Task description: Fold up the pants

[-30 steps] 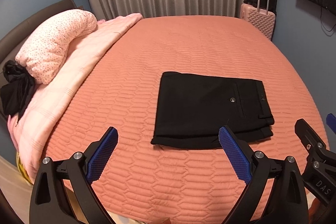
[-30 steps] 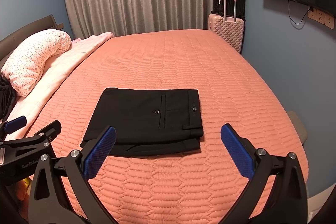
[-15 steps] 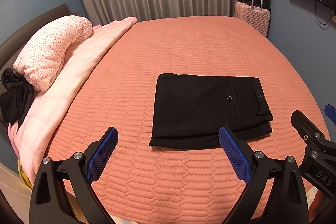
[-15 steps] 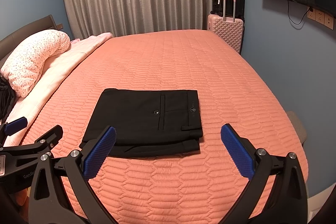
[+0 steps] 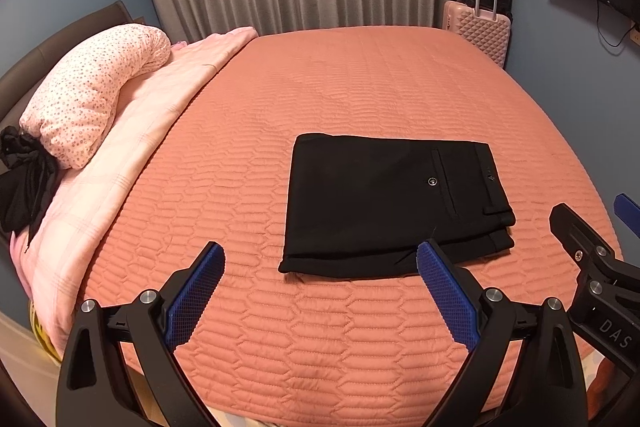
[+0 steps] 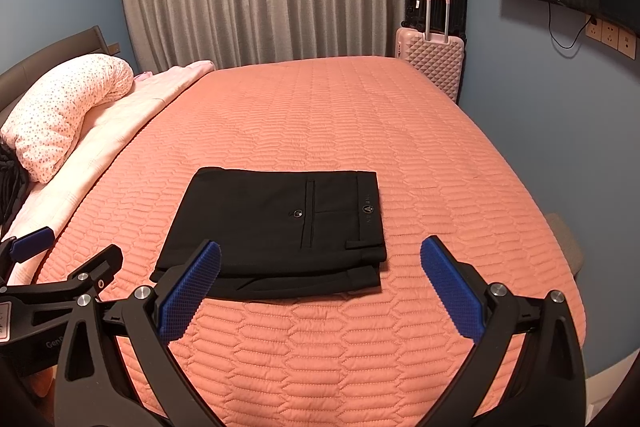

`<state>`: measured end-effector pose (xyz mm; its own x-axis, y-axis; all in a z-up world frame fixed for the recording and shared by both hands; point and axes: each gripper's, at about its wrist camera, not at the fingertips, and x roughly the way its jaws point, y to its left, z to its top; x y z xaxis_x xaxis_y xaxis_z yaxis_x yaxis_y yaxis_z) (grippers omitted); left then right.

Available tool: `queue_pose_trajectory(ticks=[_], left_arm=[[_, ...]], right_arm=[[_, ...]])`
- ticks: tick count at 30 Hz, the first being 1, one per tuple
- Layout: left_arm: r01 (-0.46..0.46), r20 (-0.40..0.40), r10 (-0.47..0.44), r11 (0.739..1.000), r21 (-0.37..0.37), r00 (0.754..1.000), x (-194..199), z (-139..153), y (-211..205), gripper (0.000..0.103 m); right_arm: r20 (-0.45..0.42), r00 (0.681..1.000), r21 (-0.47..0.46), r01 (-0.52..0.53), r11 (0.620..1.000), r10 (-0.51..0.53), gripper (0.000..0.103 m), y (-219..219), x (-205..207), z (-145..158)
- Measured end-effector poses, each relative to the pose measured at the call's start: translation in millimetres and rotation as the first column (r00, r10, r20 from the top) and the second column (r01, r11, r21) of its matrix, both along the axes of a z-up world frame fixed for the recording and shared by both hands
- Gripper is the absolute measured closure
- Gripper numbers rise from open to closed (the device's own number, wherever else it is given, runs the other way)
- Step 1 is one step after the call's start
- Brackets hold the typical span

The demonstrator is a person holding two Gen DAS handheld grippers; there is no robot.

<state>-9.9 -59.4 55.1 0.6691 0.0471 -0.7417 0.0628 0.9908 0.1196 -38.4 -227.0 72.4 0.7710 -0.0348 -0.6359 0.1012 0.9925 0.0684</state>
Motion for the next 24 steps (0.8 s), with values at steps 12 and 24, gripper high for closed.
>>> queue_pose_trajectory(ticks=[12, 24], left_arm=[[-0.004, -0.005, 0.004, 1.000, 0.006, 1.000, 1.9, -0.4, -2.8, 0.007], [0.003, -0.007, -0.003, 1.000, 0.003, 1.000, 3.2, -3.5, -5.0, 0.007]], right_arm=[[0.000, 1.000, -0.004, -0.005, 1.000, 0.005, 0.005, 1.2, 0.8, -0.2], [-0.003, 1.000, -0.004, -0.005, 1.000, 0.005, 0.005, -0.5, 3.3, -1.1]])
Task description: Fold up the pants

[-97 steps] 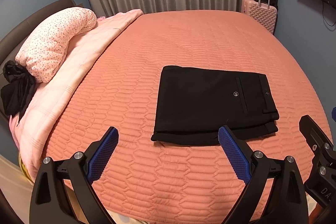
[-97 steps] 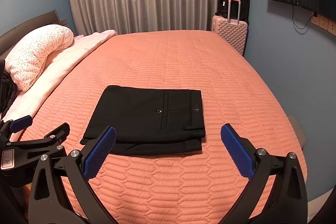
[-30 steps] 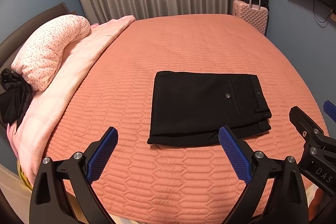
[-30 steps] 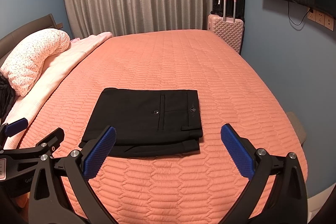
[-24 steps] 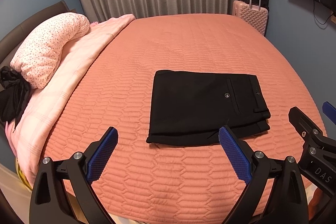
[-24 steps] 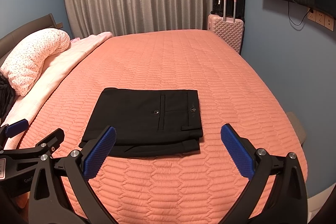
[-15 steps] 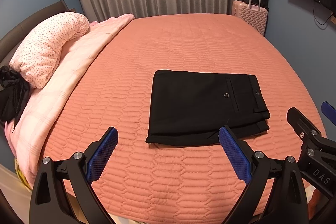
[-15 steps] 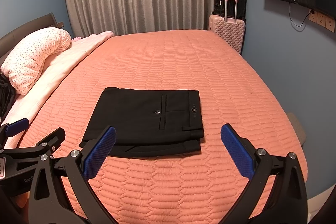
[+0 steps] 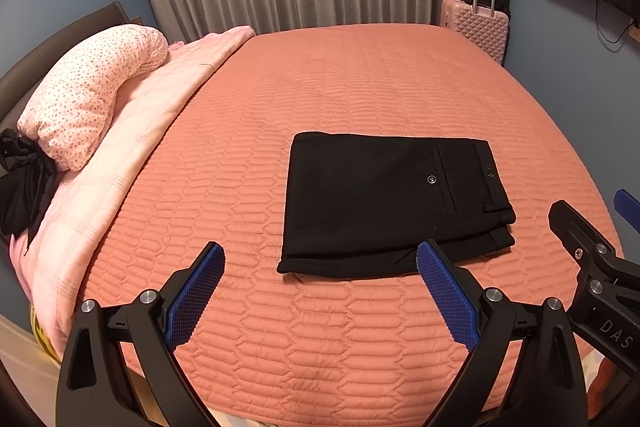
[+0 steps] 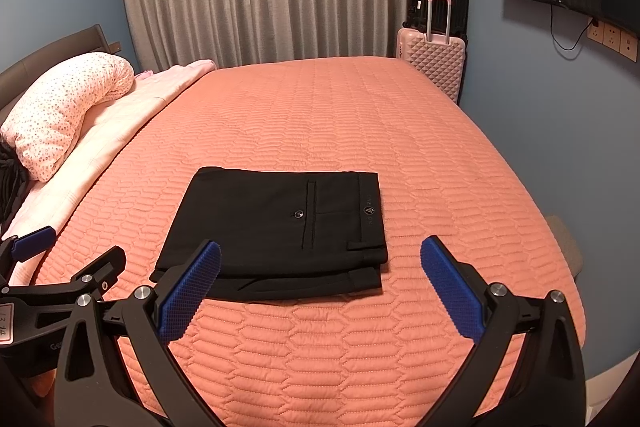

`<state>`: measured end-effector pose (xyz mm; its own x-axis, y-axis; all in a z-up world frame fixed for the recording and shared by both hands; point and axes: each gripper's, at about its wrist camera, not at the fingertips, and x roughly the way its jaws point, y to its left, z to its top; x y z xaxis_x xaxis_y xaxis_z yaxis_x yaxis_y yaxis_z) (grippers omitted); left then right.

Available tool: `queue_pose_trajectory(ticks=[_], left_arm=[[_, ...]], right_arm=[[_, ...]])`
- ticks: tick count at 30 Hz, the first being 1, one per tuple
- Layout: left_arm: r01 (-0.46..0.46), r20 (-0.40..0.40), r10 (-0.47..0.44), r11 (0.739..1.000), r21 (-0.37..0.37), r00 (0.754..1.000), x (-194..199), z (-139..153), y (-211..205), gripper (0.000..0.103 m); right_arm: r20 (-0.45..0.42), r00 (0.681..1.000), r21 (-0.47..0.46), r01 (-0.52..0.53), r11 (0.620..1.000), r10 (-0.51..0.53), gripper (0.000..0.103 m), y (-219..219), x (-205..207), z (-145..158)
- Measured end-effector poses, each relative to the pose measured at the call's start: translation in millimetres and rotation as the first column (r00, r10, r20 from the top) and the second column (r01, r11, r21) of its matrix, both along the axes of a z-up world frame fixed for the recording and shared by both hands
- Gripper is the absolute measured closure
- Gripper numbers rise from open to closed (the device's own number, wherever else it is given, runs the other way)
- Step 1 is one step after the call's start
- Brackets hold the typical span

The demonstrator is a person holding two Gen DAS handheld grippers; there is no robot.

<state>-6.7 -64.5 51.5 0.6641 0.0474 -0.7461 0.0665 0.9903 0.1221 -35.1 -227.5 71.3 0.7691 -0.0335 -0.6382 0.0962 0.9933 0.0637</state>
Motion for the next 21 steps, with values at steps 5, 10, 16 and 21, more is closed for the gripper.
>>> queue_pose_trajectory(ticks=[5, 10, 16, 21], left_arm=[[0.005, 0.007, -0.005, 1.000, 0.023, 1.000, -0.9, -2.9, -2.6, 0.008], [0.001, 0.008, -0.001, 0.999, 0.036, 1.000, -0.8, -4.1, -1.8, 0.008], [-0.007, 0.014, 0.006, 0.999, 0.048, 1.000, -1.9, -3.2, -2.4, 0.010], [0.016, 0.000, -0.016, 1.000, 0.024, 1.000, -0.8, -2.9, -3.2, 0.010]], right_arm=[[0.000, 1.000, -0.001, 0.003, 1.000, -0.003, 0.005, -2.2, -0.8, 0.0], [-0.001, 1.000, -0.001, 0.005, 1.000, -0.005, 0.005, -2.1, -2.2, 0.6], [-0.004, 1.000, -0.002, 0.005, 1.000, -0.005, 0.005, -3.0, -3.7, 0.9], [-0.004, 1.000, -0.001, 0.006, 1.000, -0.006, 0.005, -4.0, -4.2, 1.5]])
